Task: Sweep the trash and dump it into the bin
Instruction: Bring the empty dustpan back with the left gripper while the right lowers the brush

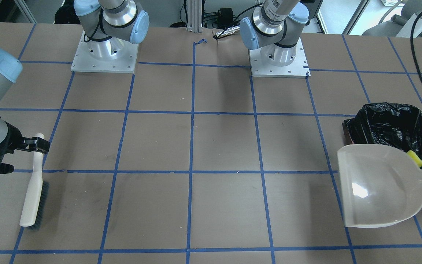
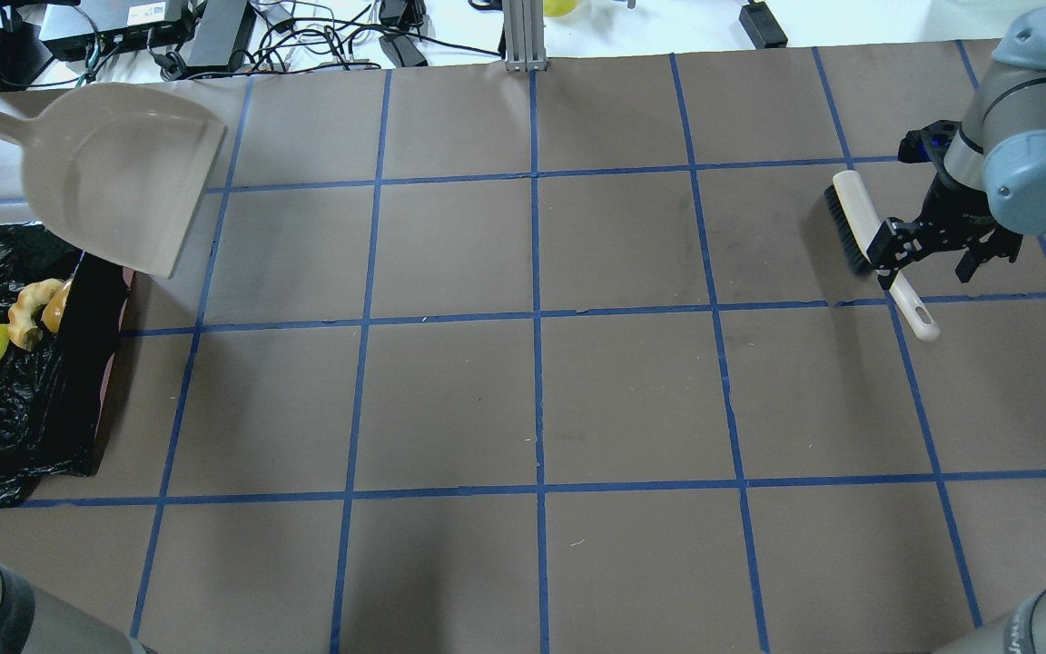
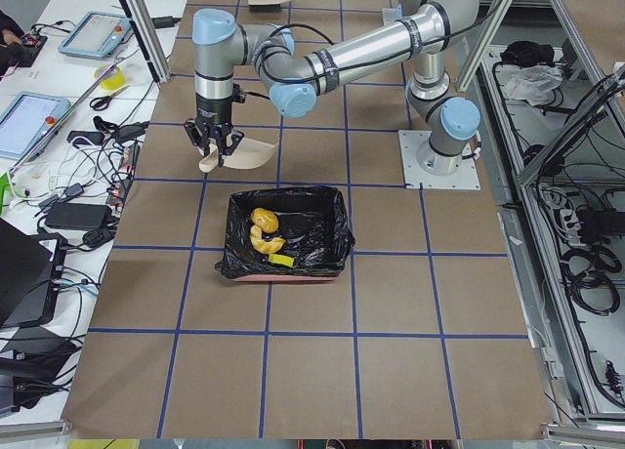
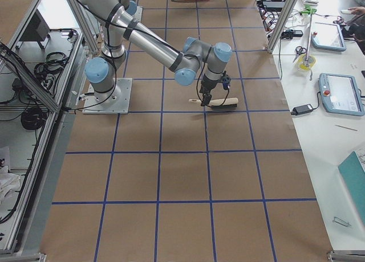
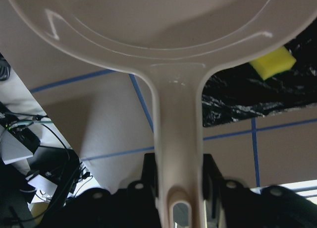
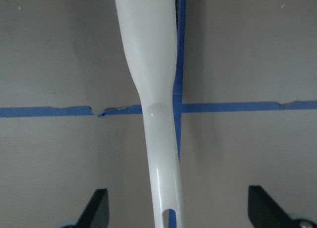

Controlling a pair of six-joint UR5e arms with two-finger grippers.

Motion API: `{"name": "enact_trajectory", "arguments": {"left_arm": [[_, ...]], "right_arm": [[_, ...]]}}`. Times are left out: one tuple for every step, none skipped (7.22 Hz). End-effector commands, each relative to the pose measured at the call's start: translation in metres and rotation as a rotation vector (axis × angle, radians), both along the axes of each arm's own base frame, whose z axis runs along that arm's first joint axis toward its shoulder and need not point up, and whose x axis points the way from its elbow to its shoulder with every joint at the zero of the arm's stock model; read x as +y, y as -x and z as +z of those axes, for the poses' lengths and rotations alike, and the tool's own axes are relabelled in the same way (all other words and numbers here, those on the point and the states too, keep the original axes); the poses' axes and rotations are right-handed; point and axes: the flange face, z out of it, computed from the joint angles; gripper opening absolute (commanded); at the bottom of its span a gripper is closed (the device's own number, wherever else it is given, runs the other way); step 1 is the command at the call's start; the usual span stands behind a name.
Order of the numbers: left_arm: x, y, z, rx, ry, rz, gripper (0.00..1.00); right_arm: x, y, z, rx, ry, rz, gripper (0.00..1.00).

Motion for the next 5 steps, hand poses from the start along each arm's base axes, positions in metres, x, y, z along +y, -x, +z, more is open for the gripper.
{"name": "enact_trajectory", "arguments": {"left_arm": [[-0.016,0.053,-0.068,0.151,-0.057,0.082,0.00],[-0.021,0.078,-0.094,0.184,-0.085,0.122,0.00],[-0.025,0.112,-0.112,0.184,-0.101,0.135,0.00],[-0.029,0.142,-0.125,0.187,-0.114,0.134,0.00],[-0.032,0.149,-0.140,0.192,-0.129,0.132,0.00]], "right_arm": [[0.005,-0.009,0.062,-0.015,0.078,-0.022,1.00],[0.015,-0.025,0.079,-0.129,0.094,-0.041,1.00],[0.031,-0.037,0.115,-0.139,0.145,-0.102,1.00],[0.048,-0.055,0.139,-0.148,0.151,-0.109,1.00],[0.062,-0.085,0.161,-0.145,0.174,-0.061,1.00]]}}
